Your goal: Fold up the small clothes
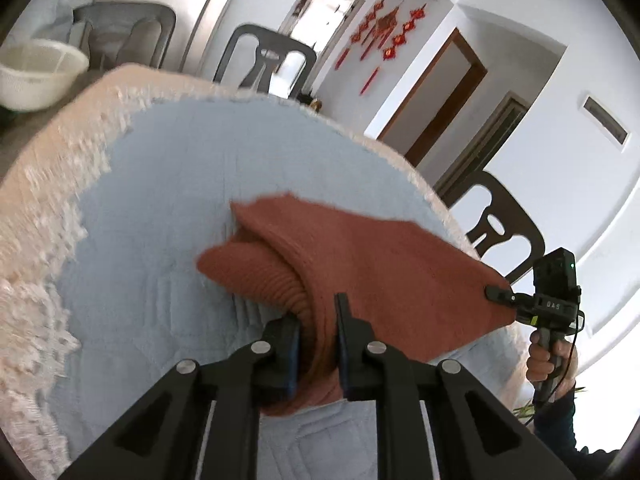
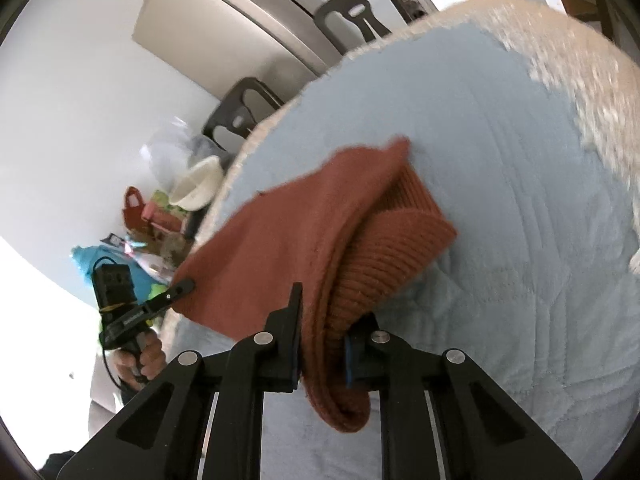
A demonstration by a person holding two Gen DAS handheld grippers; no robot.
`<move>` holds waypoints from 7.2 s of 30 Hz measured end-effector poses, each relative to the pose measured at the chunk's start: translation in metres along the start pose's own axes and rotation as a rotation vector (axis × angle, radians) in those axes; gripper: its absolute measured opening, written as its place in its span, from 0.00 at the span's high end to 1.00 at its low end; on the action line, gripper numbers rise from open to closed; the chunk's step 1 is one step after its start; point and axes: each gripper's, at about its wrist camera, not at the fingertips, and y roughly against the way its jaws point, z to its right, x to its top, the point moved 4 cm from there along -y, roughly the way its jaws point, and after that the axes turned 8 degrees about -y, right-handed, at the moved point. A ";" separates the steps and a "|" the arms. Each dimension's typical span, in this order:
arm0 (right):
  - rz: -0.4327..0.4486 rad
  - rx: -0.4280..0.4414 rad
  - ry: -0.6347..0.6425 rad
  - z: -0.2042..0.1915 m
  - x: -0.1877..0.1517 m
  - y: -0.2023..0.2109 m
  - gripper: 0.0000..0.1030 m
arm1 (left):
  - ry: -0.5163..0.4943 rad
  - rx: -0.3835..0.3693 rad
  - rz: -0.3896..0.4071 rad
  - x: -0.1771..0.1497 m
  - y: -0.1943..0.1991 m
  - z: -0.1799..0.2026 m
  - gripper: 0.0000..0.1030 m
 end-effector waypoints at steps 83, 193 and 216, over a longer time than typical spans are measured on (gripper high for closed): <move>0.271 -0.612 0.407 -0.023 -0.088 -0.014 0.68 | -0.190 0.364 0.001 -0.064 -0.019 0.050 0.60; 0.139 -0.530 0.520 -0.074 -0.097 -0.073 0.53 | 0.061 0.304 -0.014 -0.026 -0.015 -0.031 0.46; 0.240 -0.493 0.401 -0.049 -0.091 -0.024 0.52 | 0.102 -0.003 0.055 -0.010 -0.012 0.009 0.82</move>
